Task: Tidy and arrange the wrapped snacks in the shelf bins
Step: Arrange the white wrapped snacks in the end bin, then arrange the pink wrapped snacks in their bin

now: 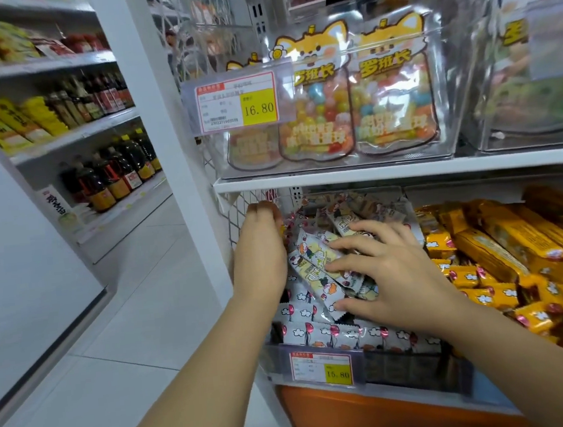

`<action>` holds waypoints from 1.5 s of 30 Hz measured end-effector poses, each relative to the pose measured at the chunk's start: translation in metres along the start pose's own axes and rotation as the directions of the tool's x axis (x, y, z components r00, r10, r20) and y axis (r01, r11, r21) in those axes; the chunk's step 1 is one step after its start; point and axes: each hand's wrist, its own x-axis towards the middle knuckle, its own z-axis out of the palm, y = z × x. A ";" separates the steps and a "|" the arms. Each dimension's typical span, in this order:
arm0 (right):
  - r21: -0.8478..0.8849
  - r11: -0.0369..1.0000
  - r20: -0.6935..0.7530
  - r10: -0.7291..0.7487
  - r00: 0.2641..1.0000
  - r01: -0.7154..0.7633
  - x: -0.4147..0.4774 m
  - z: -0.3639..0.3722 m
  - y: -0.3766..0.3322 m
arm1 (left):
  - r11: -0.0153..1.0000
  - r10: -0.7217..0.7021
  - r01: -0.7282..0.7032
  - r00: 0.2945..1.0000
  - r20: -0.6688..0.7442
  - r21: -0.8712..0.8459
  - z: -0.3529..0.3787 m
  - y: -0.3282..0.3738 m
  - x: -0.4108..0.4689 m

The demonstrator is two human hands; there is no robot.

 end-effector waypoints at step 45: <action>0.243 0.926 -0.073 0.314 0.947 -0.288 -0.047 -0.080 -0.014 | 0.662 -0.029 0.091 0.995 0.096 -0.744 -0.033 0.085 -0.094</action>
